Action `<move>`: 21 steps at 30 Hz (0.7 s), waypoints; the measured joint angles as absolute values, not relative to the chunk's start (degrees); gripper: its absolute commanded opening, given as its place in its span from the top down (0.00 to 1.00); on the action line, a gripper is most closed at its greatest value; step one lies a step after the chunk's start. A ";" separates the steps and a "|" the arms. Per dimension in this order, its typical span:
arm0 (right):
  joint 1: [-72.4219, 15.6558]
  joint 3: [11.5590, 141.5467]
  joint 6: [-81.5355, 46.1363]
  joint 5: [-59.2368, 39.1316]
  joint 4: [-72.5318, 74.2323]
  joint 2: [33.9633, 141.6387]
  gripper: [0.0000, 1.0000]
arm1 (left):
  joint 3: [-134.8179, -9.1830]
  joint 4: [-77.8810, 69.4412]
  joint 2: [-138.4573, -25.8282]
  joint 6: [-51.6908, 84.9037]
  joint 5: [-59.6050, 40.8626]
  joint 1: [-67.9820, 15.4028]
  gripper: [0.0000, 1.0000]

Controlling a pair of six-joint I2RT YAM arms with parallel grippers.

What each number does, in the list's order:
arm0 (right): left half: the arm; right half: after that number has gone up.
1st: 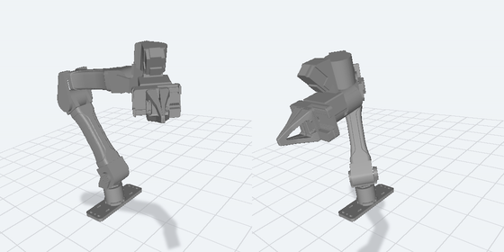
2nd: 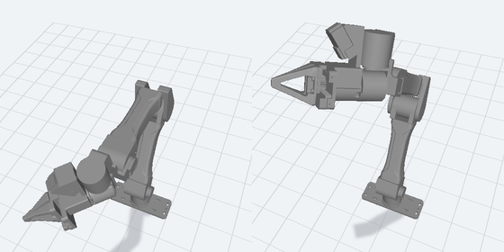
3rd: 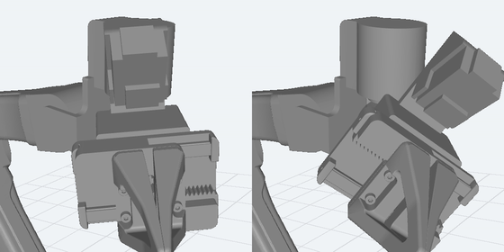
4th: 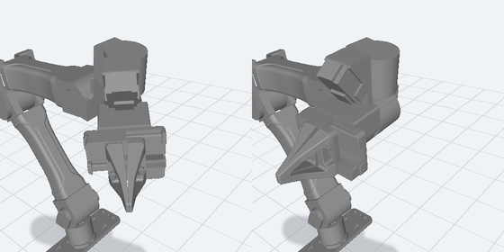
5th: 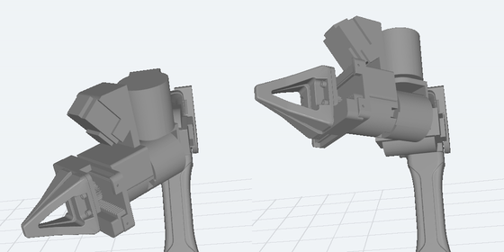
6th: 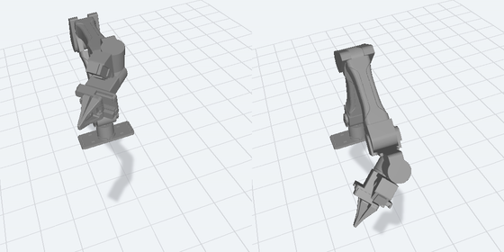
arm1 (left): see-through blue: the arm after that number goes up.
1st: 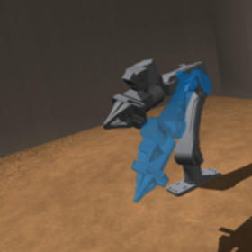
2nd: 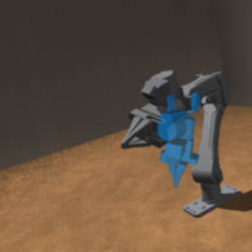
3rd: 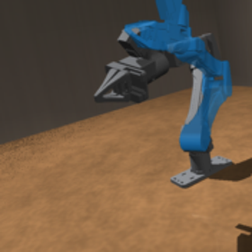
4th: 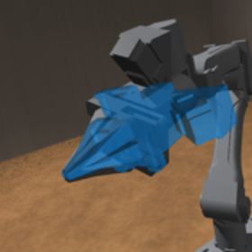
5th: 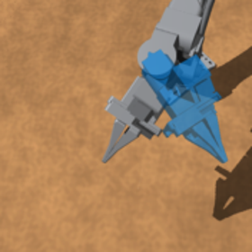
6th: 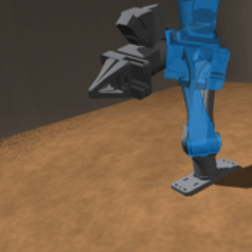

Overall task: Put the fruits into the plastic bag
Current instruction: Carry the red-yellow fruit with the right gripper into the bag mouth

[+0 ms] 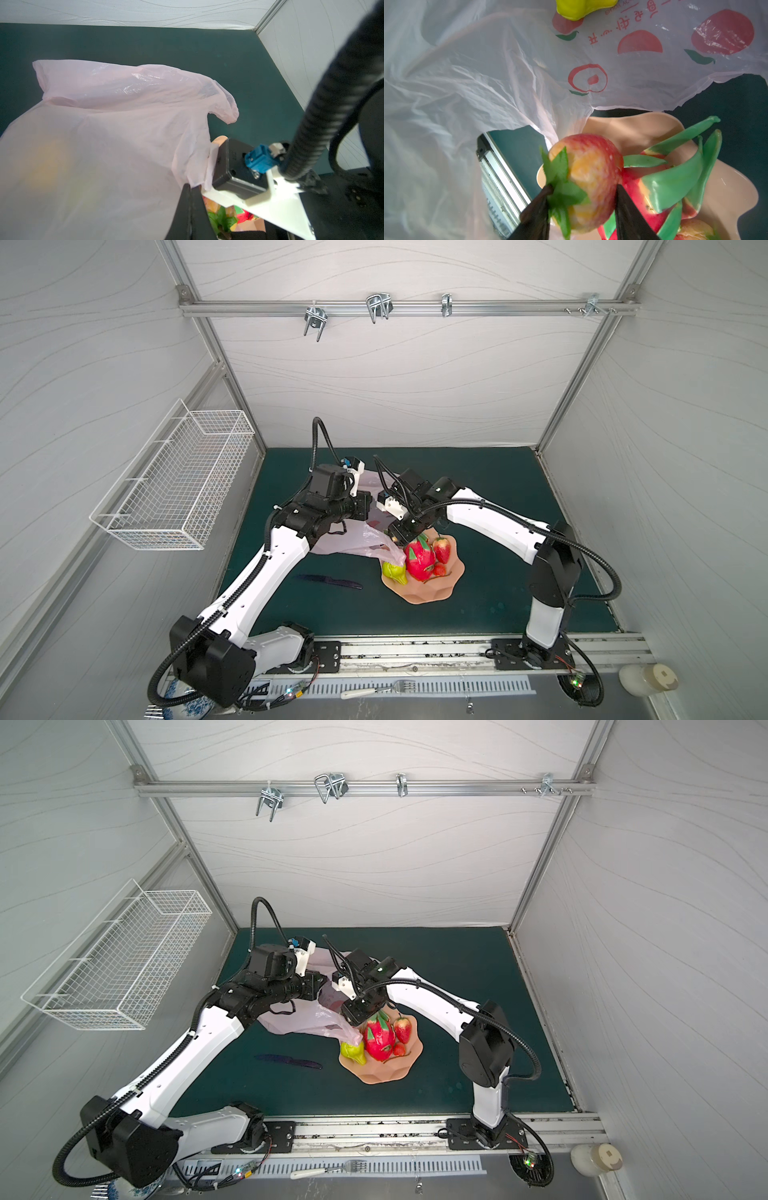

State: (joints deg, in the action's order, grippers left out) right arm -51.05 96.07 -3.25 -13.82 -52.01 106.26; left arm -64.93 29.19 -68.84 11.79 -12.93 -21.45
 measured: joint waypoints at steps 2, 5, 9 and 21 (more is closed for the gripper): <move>-50.81 96.62 -3.42 -14.81 -52.01 106.80 0.78 | -64.93 29.17 -68.86 11.79 -12.93 -21.45 1.00; -50.48 97.34 -3.88 -16.49 -51.96 108.03 0.78 | -65.12 29.23 -69.08 11.79 -12.91 -21.45 1.00; -50.15 97.45 -5.43 -18.44 -51.88 109.43 0.79 | -66.13 29.23 -69.65 11.81 -12.80 -21.45 1.00; -47.83 97.45 -21.80 -26.63 -42.54 112.18 0.79 | -67.53 29.23 -70.85 12.14 -12.93 -21.45 1.00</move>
